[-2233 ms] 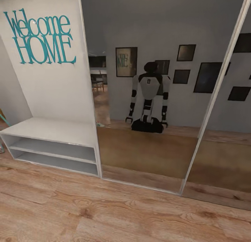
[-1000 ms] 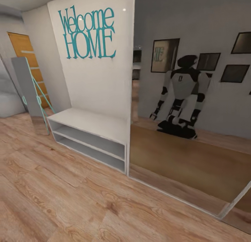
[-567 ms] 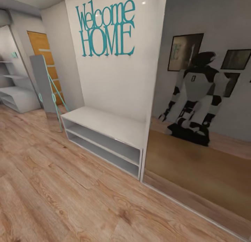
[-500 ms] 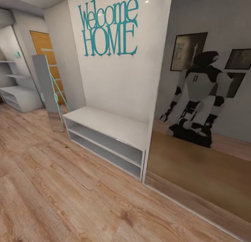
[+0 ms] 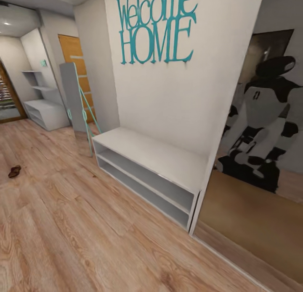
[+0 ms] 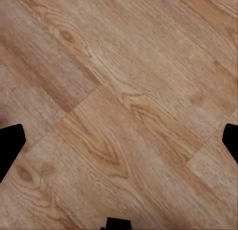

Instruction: Pick up the two gym shoes and the two sandals from the corridor floor and place them onto the hallstand (shoe rack) in the corridor, making sure they are on the rack and not on the floor. Arrange them so the two gym shoes are next to each other and the two sandals are next to each other.

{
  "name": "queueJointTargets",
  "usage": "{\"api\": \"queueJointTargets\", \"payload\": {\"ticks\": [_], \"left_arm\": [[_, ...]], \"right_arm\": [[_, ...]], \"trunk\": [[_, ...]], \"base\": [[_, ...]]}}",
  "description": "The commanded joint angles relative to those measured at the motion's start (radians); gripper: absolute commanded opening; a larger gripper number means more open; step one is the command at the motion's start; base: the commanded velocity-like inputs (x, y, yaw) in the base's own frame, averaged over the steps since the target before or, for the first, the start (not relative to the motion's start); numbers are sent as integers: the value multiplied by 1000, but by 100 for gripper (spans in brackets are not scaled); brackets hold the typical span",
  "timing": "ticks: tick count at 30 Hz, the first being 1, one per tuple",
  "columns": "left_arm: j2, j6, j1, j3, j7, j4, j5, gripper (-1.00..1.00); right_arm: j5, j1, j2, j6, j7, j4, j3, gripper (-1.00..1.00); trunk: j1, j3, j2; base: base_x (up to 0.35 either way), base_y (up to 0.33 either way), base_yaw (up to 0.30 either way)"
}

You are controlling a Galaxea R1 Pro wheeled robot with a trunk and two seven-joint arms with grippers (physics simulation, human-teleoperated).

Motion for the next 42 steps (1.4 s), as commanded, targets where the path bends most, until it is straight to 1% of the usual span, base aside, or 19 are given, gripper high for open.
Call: {"api": "queueJointTargets", "payload": {"ticks": [1, 10, 35, 42], "left_arm": [[0, -4, -1, 3, -1, 1, -1, 100], [0, -3, -2, 3, 0, 1, -1, 100], [0, -5, -1, 3, -1, 1, -1, 100], [0, -5, -2, 3, -1, 1, -1, 100]], "right_arm": [[1, 0, 0, -3, 0, 0, 0, 100], [1, 0, 1, -3, 0, 0, 2, 100], [1, 0, 1, -3, -1, 0, 4, 100], [1, 0, 1, -3, 1, 0, 4, 100]], "trunk": [[1, -2, 0], [1, -12, 0], [1, -41, 0], [1, -49, 0]], "base": [[334, 97, 212], [330, 128, 212], [289, 224, 212], [313, 134, 212]]}}
